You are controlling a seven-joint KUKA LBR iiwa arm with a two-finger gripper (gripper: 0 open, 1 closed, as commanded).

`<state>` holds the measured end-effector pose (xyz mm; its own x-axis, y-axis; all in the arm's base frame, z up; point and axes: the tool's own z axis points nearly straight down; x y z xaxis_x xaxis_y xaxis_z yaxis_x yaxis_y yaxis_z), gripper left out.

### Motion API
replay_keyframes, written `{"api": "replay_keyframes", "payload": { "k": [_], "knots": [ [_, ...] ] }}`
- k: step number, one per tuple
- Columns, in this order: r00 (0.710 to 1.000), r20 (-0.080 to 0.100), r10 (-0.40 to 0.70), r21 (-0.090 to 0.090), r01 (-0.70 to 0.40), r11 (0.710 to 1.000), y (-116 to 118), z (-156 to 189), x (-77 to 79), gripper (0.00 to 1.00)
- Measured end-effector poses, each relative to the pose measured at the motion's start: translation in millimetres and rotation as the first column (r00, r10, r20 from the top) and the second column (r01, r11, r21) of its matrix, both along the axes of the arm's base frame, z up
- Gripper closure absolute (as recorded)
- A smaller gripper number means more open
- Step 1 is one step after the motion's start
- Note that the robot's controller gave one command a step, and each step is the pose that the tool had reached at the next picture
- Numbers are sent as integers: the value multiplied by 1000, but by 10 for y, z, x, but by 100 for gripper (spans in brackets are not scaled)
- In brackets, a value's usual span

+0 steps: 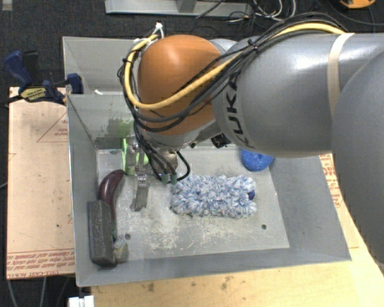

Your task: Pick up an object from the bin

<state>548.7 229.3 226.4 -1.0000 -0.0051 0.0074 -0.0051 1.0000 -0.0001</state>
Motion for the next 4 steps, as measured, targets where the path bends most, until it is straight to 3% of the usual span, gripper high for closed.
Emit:
{"api": "replay_keyframes", "payload": {
  "k": [1, 2, 3, 4],
  "knots": [
    [1000, 8, -4, 2, 4, 1000, -13, 49, 18, 0],
    [997, 13, -74, 5, 74, 997, -346, -310, 179, 0],
    [999, 7, -31, 0, 31, 1000, -764, -612, 68, 0],
    [979, 9, 205, 1, -205, 979, -1046, -927, 47, 0]
  ]
}}
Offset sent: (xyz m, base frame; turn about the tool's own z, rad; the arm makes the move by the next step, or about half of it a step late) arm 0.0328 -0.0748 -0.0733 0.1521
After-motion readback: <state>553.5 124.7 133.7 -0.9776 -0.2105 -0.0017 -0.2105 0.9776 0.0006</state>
